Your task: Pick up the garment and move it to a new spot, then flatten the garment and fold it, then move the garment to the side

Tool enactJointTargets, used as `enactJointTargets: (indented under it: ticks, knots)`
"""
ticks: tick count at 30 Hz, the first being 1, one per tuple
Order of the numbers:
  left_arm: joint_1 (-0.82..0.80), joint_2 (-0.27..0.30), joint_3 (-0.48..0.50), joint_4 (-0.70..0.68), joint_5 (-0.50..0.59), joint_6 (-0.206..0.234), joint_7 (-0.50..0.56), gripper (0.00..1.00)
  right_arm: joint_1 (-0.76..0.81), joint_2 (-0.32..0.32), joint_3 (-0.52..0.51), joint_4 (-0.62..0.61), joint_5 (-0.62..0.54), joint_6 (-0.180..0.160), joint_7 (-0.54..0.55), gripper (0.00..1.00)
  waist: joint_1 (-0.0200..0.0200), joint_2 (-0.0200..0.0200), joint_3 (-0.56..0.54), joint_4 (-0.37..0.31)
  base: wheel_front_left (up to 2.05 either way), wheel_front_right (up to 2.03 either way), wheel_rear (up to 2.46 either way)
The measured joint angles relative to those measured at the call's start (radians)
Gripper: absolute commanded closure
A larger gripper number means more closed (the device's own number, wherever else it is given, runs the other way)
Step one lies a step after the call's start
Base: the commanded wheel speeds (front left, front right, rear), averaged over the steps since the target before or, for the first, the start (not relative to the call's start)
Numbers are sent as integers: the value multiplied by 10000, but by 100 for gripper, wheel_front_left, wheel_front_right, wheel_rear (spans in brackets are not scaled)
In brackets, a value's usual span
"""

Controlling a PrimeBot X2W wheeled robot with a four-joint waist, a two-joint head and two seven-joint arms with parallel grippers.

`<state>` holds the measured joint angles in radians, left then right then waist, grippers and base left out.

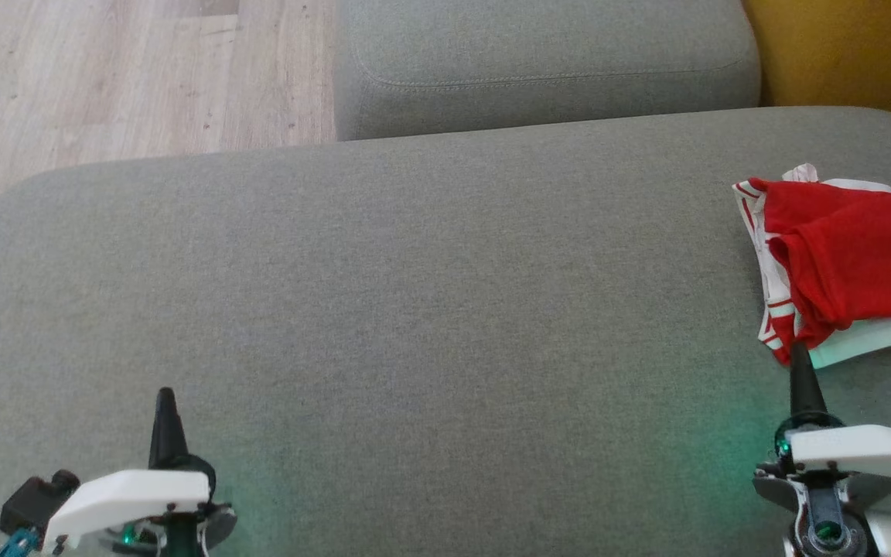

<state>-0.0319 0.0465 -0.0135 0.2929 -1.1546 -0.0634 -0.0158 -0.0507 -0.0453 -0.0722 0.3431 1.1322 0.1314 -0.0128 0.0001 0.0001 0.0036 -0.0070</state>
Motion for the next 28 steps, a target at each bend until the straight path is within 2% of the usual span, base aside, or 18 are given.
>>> enactJointTargets:
  ticks: [28]
  knots:
    - [-110,-6,569,-65,-2922,-395,826,100,-8,2,-383,-385,3039,0,761,100,0,0,-3,46,0,0,0]
